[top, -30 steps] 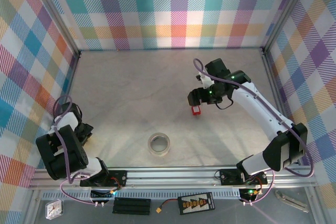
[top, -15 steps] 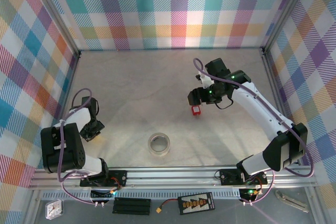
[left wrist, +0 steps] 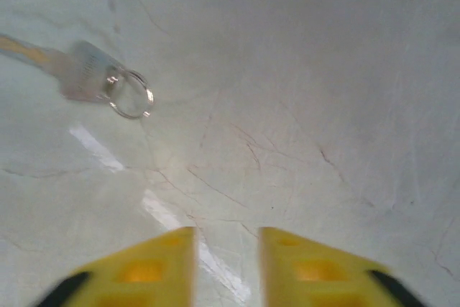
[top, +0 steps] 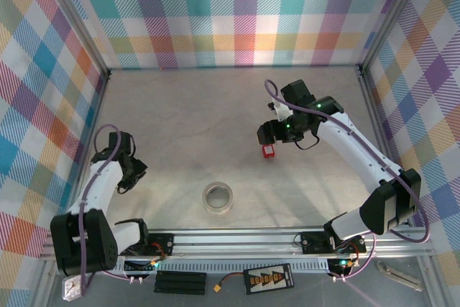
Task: Unlock with the key
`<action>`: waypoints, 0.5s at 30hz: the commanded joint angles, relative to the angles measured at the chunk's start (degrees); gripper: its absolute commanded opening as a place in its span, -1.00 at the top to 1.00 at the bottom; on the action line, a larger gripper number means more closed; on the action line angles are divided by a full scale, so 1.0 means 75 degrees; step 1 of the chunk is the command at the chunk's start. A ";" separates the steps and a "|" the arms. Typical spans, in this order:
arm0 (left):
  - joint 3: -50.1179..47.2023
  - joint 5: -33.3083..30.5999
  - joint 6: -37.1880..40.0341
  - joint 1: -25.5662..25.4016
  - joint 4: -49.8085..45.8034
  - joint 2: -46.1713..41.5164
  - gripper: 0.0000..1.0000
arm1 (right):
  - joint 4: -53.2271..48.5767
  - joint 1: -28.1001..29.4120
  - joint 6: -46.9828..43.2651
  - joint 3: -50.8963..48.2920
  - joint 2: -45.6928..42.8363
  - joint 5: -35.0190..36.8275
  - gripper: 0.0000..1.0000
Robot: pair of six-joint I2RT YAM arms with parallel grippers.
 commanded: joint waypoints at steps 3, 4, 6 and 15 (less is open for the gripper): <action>-0.0218 0.0212 -0.0304 0.1335 -0.0414 -0.0415 -0.31 | -0.0135 -0.0049 -0.0166 0.0122 0.0198 -0.0323 -0.49; -0.0303 0.0301 -0.0287 0.1587 -0.0334 -0.0361 -0.37 | -0.0146 -0.0046 -0.0177 0.0135 0.0201 -0.0356 -0.50; -0.0458 0.0418 -0.0296 0.1978 -0.0078 -0.0237 -0.46 | -0.0158 -0.0040 -0.0189 0.0136 0.0212 -0.0401 -0.51; -0.0448 0.0630 -0.0454 0.2698 0.1206 0.0961 -0.51 | -0.0229 -0.0043 -0.0120 0.0141 0.0374 -0.0642 -0.52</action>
